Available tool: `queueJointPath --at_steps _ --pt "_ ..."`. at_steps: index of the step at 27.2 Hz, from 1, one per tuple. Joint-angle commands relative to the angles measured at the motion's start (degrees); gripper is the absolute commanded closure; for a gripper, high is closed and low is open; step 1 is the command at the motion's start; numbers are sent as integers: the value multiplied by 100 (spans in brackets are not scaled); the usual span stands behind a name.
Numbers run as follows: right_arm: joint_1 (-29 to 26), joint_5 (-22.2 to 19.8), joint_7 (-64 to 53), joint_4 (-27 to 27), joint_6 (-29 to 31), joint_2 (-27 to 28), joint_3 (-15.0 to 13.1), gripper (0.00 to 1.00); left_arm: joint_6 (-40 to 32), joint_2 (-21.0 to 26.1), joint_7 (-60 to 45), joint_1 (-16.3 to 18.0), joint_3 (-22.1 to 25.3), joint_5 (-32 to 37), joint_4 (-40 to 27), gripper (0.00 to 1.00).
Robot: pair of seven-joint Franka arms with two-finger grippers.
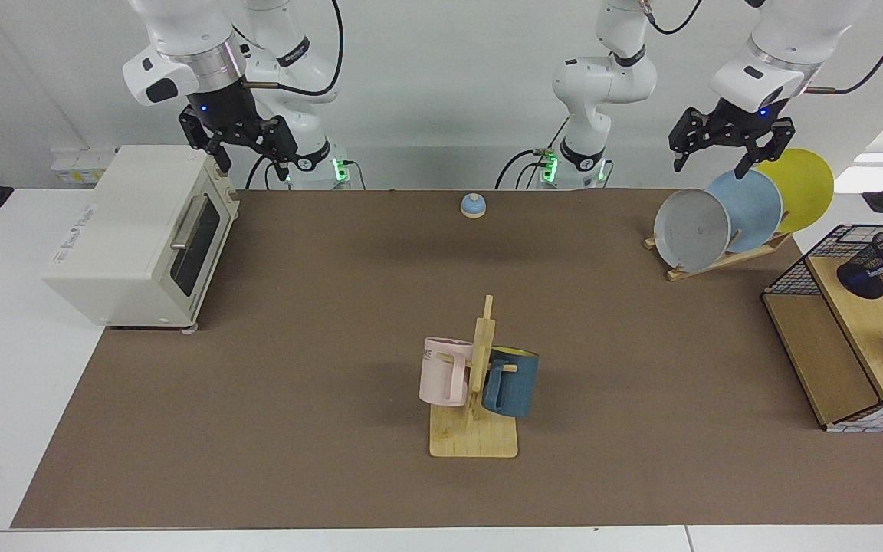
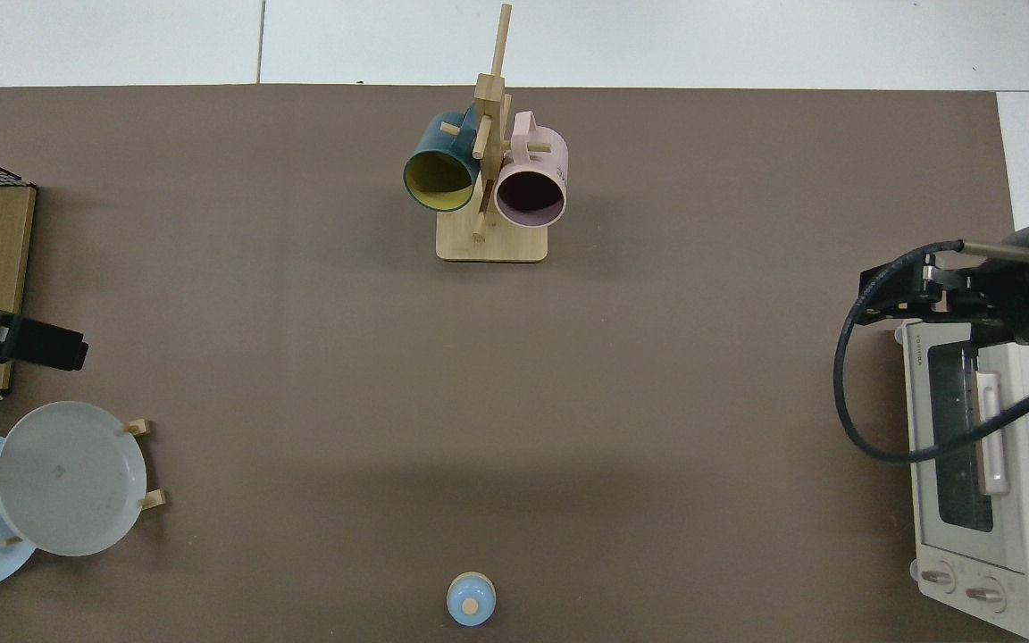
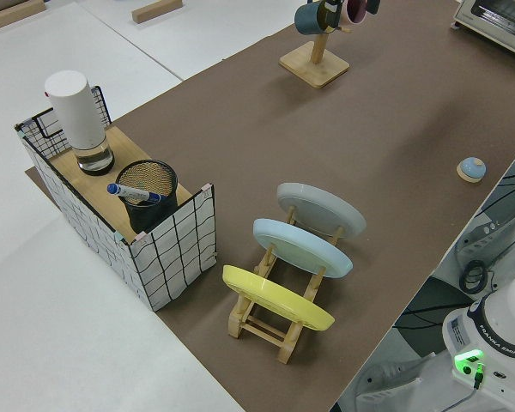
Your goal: Put markers into pen holder
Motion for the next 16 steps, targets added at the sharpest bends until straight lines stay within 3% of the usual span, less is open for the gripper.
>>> queueJointPath --at_steps 1,9,16 --pt "-62 30 -124 19 -130 -10 28 0 -99 42 -39 12 -8 81 110 0" --pt "210 30 -168 19 -156 -10 -16 0 -108 42 -39 12 -8 81 110 0" --pt "861 4 -203 28 -147 -2 -666 0 -108 42 -39 12 -8 81 110 0"
